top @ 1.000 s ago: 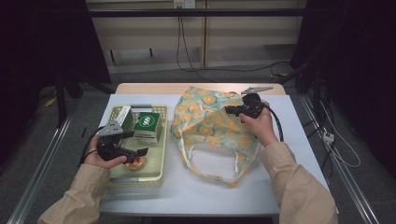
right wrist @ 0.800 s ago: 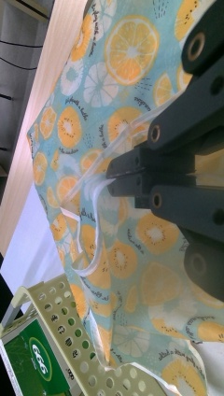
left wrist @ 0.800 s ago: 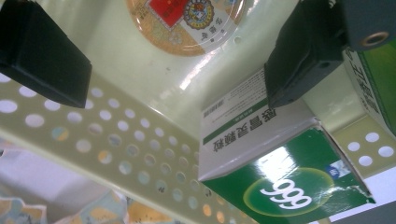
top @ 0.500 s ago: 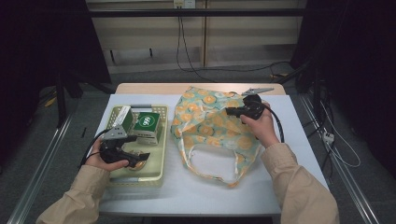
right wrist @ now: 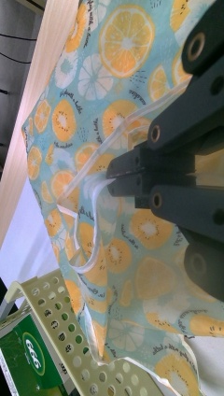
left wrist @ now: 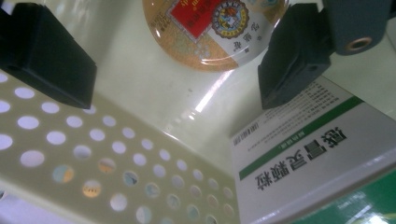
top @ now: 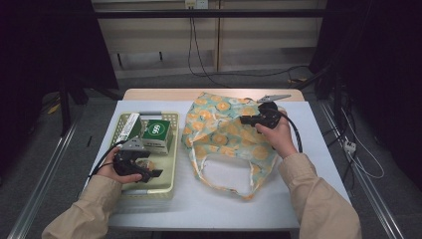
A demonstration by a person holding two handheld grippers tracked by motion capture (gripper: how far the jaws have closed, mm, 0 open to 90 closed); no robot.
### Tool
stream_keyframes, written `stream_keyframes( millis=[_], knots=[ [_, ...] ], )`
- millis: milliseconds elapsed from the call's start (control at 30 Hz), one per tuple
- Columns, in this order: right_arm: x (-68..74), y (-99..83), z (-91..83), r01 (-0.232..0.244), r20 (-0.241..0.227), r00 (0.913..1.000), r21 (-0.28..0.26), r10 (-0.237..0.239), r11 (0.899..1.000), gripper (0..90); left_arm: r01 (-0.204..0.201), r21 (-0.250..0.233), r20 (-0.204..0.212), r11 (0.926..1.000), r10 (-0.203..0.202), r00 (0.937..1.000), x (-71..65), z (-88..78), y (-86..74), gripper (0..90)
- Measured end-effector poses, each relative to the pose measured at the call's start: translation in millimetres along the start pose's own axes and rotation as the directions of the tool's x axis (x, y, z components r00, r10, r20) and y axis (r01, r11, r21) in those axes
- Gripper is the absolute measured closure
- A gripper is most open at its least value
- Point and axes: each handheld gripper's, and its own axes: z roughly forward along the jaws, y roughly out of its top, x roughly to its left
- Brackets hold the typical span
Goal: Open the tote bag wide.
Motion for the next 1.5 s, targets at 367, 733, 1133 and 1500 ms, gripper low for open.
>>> stream_keyframes(
  millis=[367, 733, 1133, 1500],
  knots=[
    [1.5, -1.2, 1.2, 0.003, -0.008, 1.0000, 0.005, -0.003, 1.000, 90.0, 0.022, 0.077, -0.046, 0.9968, -0.018, 0.9988, 4.7, 5.7, -3.3, 11.9],
    [1.6, -0.5, -2.4, 0.010, -0.006, 0.9999, -0.003, -0.010, 1.000, 90.0, 0.043, 0.158, -0.058, 0.9866, -0.034, 0.9977, 7.9, 7.7, -7.9, 14.8],
    [-0.7, -1.8, -10.3, 0.004, 0.000, 1.0000, -0.013, -0.004, 1.000, 90.0, 0.034, 0.207, -0.084, 0.9777, -0.017, 0.9963, 5.4, 10.1, -8.4, 20.9],
    [-0.2, -4.7, -7.7, 0.002, -0.005, 1.0000, -0.004, -0.002, 1.000, 90.0, 0.051, 0.155, -0.038, 0.9865, -0.046, 0.9982, 2.0, 21.4, 4.1, 21.0]
  ],
)
